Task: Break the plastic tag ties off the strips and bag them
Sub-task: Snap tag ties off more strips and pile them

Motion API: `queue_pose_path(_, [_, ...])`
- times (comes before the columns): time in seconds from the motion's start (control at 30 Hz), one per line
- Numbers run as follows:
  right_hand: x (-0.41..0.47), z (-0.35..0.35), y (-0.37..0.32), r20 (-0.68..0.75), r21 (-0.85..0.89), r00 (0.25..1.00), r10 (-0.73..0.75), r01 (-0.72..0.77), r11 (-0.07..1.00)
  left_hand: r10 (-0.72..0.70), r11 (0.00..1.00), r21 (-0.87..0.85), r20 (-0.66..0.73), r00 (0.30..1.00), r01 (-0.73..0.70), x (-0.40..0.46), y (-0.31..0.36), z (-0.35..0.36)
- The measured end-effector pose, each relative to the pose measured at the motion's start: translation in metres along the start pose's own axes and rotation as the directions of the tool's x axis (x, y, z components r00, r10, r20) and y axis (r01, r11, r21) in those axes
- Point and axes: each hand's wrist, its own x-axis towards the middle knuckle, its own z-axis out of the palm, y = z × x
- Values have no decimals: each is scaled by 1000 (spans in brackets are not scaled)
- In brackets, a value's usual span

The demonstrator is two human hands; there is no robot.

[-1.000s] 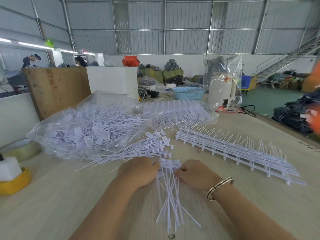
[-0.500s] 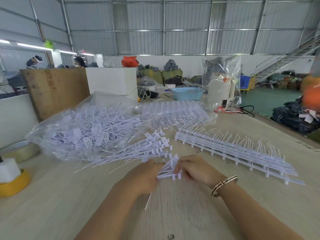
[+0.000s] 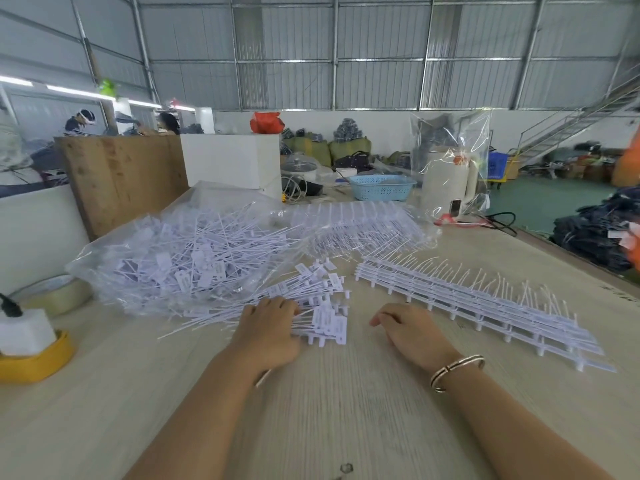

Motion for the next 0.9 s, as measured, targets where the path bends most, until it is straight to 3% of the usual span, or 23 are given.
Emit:
queue_pose_path(0.07, [0, 2, 0, -13, 0, 1000, -10, 10, 1000, 38, 999, -30, 26, 999, -38, 0, 4, -1])
queue_pose_path(0.23, [0, 10, -3, 19, 41, 997, -78, 78, 996, 113, 984, 122, 143, 983, -131, 1, 4, 4])
queue_pose_path(0.33, [1, 11, -1, 28, 29, 997, -77, 76, 997, 98, 991, 90, 40, 994, -102, 3, -5, 7])
queue_pose_path(0.47, [5, 7, 7, -30, -10, 1000, 7, -8, 1000, -45, 999, -30, -144, 989, 41, 9, -16, 14])
queue_pose_path(0.53, [8, 4, 12, -63, -34, 997, 41, -43, 998, -59, 997, 30, -170, 984, 65, 12, -15, 16])
queue_pose_path(0.6, [11, 3, 18, -120, -90, 991, 56, -67, 994, -16, 996, 82, -207, 978, 34, 12, -11, 16])
queue_pose_path(0.73, [17, 4, 26, -263, -293, 961, 90, -169, 941, 123, 990, -23, -313, 942, -137, 7, 3, 10])
queue_pose_path(0.83, [20, 5, 32, -207, -373, 958, 197, -263, 890, 179, 978, -41, -342, 923, -205, 5, 16, 12])
queue_pose_path(0.9, [22, 5, 36, -162, -361, 945, 285, -326, 874, 142, 984, -54, -346, 928, -171, 6, 21, 16])
